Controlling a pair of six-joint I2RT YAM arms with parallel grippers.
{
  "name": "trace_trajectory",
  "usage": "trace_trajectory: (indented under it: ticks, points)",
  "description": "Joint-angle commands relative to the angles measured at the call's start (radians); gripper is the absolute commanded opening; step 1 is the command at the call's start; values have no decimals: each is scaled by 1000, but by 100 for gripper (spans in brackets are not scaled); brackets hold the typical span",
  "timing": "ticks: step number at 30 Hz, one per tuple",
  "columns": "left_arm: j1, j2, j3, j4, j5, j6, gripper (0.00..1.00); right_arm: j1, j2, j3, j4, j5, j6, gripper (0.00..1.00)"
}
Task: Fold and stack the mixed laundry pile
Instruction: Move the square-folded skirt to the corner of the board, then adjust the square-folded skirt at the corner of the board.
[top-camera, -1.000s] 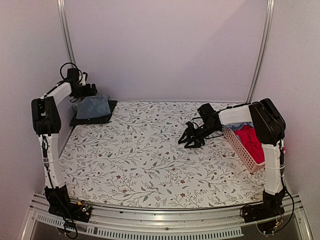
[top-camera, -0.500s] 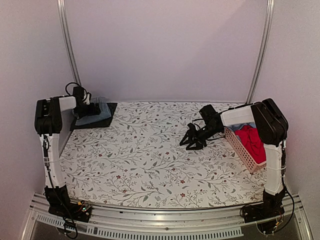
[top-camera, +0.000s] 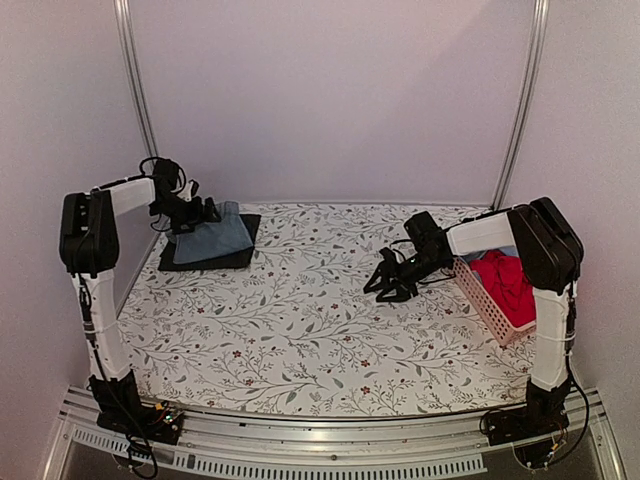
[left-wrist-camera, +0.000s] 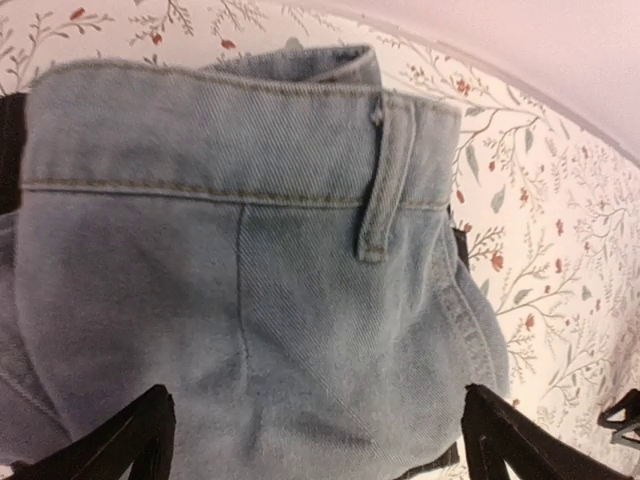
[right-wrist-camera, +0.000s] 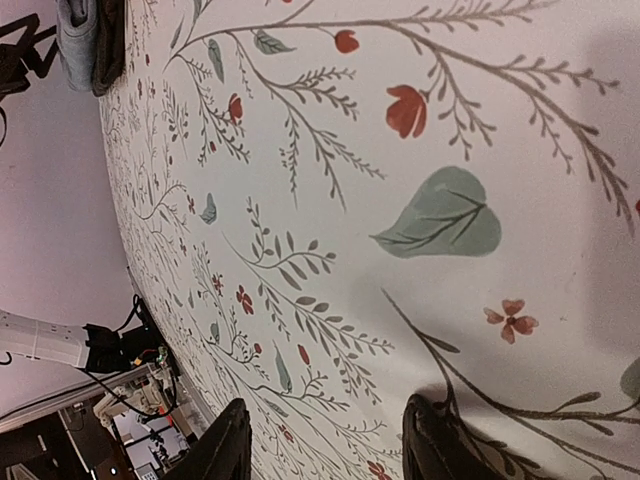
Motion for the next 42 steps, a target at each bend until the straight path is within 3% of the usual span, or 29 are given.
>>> trace_trajectory:
  ticks: [1,9,17,22,33,37,42]
  points:
    - [115,-115,69,-33,125,-80,100,-7,-43,-48,30,25,14,51]
    - [236,-116,-45,-29,104,-288,100,-6,-61,-67,51,30,31,51]
    - [242,-49,-107,99,162,-321,100,-6,-52,-65,47,24,32,51]
    - [241,58,-37,117,198,-322,100,-7,-48,-63,39,22,31,51]
    - [234,189,161,158,386,-179,99,-6,-41,-42,11,18,12,51]
    - [231,194,168,187,530,-111,89,-6,-34,-34,8,18,7,51]
    - [229,167,159,208,653,-32,58,-7,-30,-34,7,15,5,51]
